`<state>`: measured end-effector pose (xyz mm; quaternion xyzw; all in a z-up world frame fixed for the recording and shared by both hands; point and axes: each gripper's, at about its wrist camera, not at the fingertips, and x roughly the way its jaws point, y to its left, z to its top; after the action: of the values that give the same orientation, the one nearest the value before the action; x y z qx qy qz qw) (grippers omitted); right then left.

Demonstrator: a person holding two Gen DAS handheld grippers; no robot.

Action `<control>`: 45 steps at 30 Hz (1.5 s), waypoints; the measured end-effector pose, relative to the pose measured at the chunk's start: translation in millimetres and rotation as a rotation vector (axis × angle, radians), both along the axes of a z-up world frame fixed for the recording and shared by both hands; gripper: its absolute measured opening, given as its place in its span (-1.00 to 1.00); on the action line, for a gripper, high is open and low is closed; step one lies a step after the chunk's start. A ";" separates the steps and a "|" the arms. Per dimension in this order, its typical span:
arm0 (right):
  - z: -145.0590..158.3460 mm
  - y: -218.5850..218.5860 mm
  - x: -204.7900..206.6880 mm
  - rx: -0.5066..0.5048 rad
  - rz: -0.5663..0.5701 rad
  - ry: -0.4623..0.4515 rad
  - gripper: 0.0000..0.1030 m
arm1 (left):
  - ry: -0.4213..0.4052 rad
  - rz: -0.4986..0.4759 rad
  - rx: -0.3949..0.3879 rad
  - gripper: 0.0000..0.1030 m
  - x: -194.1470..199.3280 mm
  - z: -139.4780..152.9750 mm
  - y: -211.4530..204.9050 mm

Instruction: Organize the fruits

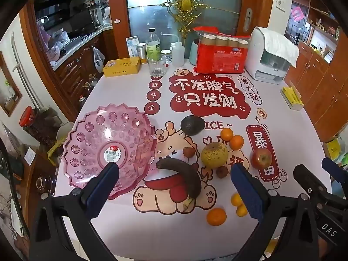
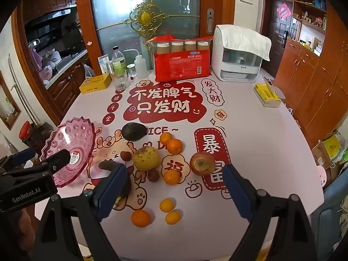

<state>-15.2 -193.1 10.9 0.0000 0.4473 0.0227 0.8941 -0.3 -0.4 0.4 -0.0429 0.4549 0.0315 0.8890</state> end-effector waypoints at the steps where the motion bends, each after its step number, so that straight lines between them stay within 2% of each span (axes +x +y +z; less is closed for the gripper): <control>1: 0.4 -0.2 -0.3 0.004 0.000 0.000 0.75 | 0.000 0.000 0.002 0.98 -0.1 0.1 0.1; 9: 2.1 2.8 -0.1 0.009 0.009 -0.011 0.75 | -0.015 0.010 0.010 0.98 2.3 8.4 0.8; 30: 10.3 -0.3 -16.2 0.024 0.038 -0.053 0.75 | -0.056 -0.060 0.041 0.98 -18.0 16.2 -18.2; 45: 12.1 3.9 -18.5 0.032 0.059 -0.059 0.75 | -0.034 -0.048 0.032 0.98 -22.4 14.2 -12.8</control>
<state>-33.8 -189.2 23.0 0.0004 0.4203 0.0560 0.9057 -22.7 -13.2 14.5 -0.0184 0.4402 0.0164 0.8976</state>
